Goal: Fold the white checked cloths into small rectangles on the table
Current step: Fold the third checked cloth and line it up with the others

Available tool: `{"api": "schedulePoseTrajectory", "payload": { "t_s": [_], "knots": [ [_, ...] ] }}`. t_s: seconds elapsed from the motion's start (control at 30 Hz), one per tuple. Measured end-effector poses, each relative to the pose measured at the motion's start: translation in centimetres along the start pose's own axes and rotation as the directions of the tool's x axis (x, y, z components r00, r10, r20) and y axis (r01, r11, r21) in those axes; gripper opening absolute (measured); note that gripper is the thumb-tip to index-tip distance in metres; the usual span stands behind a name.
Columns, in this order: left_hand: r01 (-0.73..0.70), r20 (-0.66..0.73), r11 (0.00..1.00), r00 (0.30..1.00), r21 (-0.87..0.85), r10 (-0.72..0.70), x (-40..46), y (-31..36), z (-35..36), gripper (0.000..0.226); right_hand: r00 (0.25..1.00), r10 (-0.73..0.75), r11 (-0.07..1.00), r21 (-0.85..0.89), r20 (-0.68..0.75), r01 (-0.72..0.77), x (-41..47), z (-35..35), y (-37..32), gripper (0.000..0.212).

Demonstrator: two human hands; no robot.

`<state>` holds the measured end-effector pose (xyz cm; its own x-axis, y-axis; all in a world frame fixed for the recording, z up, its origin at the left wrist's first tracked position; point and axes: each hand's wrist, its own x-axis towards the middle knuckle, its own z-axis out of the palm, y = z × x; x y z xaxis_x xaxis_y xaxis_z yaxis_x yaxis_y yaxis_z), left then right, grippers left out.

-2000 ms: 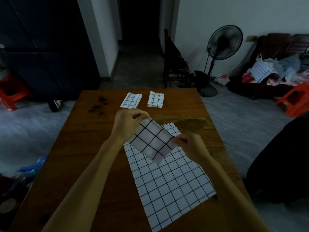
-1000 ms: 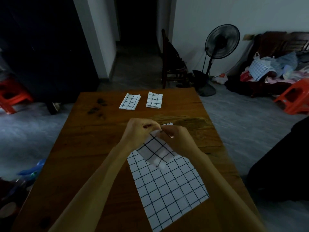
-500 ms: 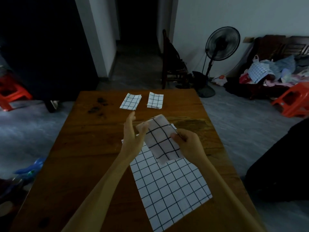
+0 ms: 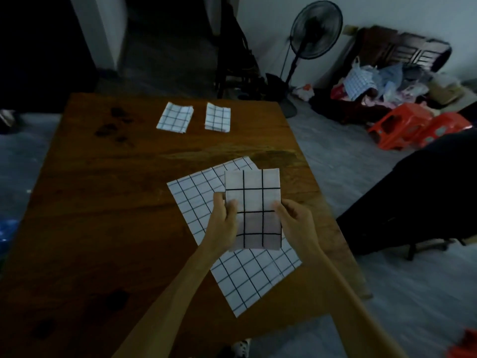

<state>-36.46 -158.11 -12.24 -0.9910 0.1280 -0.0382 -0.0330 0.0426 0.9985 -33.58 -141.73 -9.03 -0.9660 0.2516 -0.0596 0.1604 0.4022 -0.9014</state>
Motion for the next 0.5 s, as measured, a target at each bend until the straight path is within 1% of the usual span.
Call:
{"api": "schedulePoseTrajectory", "payload": {
  "t_s": [0.1,0.17,0.23,0.3,0.37,0.43,0.5],
  "knots": [
    [-0.028,0.03,0.999,0.999,0.031,0.027,-0.8,-0.5,0.3,0.01,0.998,0.012,0.998,-0.059,-0.057,-0.015,-1.1,-0.7,0.5,0.034],
    [-0.062,0.037,0.996,0.998,0.071,0.06,-1.4,-0.5,0.6,0.01,0.995,0.023,0.999,-0.04,-0.095,-0.027,-1.7,-1.8,0.7,0.024],
    [-0.1,0.014,0.987,0.995,0.127,0.099,-1.9,-0.3,1.2,0.012,0.993,0.015,1.0,-0.022,-0.113,-0.017,-2.4,-3.2,1.1,0.015],
    [-0.13,-0.002,0.978,0.991,0.164,0.132,-2.5,0.2,2.1,0.013,0.995,0.012,1.0,0.001,-0.103,-0.012,-3.2,-5.0,1.7,0.012],
    [-0.138,-0.016,0.976,0.99,0.166,0.143,-3.4,1.1,3.8,0.014,0.996,0.033,0.996,0.082,-0.084,-0.027,-4.1,-7.3,2.5,0.011],
    [-0.07,-0.038,0.994,0.997,0.078,0.074,-4.6,1.9,5.5,0.011,0.996,0.074,0.985,0.16,-0.043,-0.067,-5.0,-9.4,3.3,0.011],
    [0.01,-0.035,1.0,0.999,0.01,-0.01,-6.3,2.8,8.9,0.013,0.995,0.098,0.973,0.213,-0.02,-0.092,-6.3,-12.9,5.2,0.009]
  ]
}}
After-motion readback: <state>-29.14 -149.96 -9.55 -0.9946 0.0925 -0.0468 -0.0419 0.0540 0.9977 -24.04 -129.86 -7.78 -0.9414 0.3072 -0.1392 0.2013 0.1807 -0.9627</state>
